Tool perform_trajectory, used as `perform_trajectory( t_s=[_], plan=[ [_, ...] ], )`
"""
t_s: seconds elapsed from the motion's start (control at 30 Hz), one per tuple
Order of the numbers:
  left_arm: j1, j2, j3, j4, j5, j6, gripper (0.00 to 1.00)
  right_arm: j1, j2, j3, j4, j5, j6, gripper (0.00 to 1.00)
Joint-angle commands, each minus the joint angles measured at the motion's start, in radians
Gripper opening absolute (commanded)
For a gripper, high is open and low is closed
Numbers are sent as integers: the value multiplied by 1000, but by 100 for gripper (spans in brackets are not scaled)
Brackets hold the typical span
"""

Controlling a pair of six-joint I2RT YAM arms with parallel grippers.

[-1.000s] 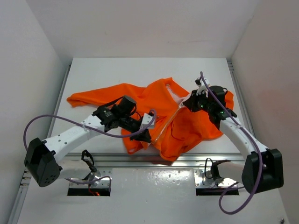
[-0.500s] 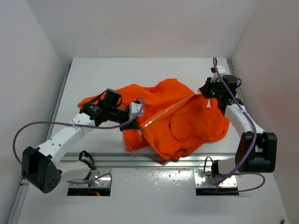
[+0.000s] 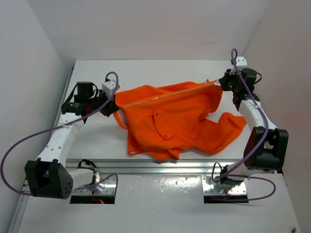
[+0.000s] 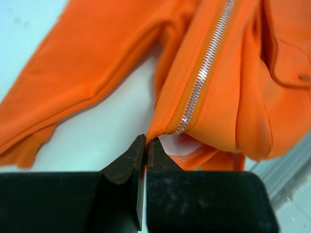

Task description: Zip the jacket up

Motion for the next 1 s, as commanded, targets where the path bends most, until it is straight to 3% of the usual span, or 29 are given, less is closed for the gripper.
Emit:
perform_trajectory(
  t_s=[0.0,0.33,0.67,0.7,0.73,0.77,0.8,0.83,0.87,0.97],
  plan=[
    [85,5,38,81,-183,-56,0,-58,13,71,110,121,-46,0],
    [148,62,111,256,-348,-93,0,-88,51,129,116,158,-37,0],
    [157,163,200,351,-319,-149,0,-95,30,169,117,140,-28,0],
    [157,189,216,333,-309,-149,7,-95,24,169,103,124,-43,3],
    [157,198,228,322,-309,-166,15,-97,18,154,83,115,-42,16],
    [157,207,228,311,-296,-189,25,-95,3,129,84,86,-46,42],
    [157,207,228,311,-269,-189,56,-97,-4,118,80,77,-54,53],
    [157,207,237,301,-253,-204,62,-95,-26,96,67,72,-54,63],
    [157,207,237,300,-232,-214,99,-95,-46,82,57,27,-43,78],
    [157,198,276,290,-148,-241,100,-95,-120,40,32,-46,-27,93]
  ],
)
